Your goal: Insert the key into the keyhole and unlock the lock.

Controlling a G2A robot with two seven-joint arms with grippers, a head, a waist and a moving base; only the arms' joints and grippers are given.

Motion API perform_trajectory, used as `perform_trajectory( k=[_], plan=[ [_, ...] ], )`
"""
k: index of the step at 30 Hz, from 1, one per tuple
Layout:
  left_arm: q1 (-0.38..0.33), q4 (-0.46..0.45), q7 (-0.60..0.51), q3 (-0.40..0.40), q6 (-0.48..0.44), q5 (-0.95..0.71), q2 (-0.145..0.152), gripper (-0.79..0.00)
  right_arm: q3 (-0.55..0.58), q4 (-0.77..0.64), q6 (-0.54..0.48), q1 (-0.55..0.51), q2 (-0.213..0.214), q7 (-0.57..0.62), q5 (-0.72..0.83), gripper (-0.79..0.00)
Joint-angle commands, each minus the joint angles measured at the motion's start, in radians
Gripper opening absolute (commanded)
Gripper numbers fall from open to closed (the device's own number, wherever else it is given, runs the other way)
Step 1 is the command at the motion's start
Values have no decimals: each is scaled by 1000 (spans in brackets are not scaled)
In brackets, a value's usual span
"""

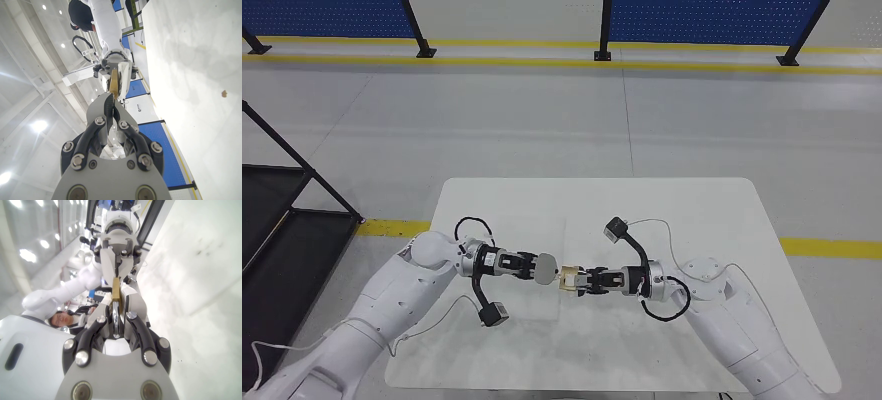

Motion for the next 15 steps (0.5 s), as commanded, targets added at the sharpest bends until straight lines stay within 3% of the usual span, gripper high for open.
perform_trajectory(
  k=[1,9,10,11,15],
  plan=[
    [-1,1,-1,1,1,0,-1,-785,0,0,0,0,0,0,0,-785],
    [-2,3,-2,2,2,1,-1,-773,-2,4,-1,0,0,0,7,-785],
    [0,5,-2,1,2,-15,-2,-286,-2,4,-2,-1,0,0,7,-785],
    [-2,3,5,0,-5,-23,-2,0,-2,6,-2,0,0,0,8,-785],
    [-5,20,13,-12,-13,-36,1,0,1,20,-3,2,0,-1,18,-785]
  ],
)
